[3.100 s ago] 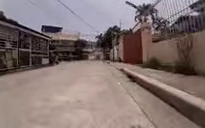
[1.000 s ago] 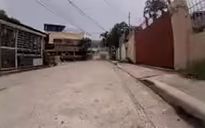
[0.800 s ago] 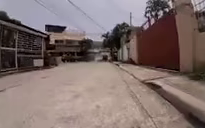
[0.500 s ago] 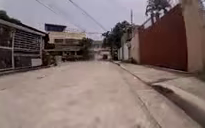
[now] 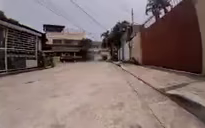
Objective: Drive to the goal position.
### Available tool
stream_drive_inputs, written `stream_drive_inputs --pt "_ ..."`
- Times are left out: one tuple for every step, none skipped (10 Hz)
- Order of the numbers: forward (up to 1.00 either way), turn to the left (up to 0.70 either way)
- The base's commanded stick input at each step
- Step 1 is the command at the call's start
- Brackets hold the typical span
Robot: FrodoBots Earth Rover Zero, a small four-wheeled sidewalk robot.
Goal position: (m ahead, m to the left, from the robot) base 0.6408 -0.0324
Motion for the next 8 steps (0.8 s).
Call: stream_drive_inputs --pt "1.00 0.00" --pt "1.00 0.00" --pt "1.00 0.00" --pt "1.00 0.00" --pt "1.00 0.00" --pt "1.00 0.00" --pt "1.00 0.00" --pt "1.00 0.00"
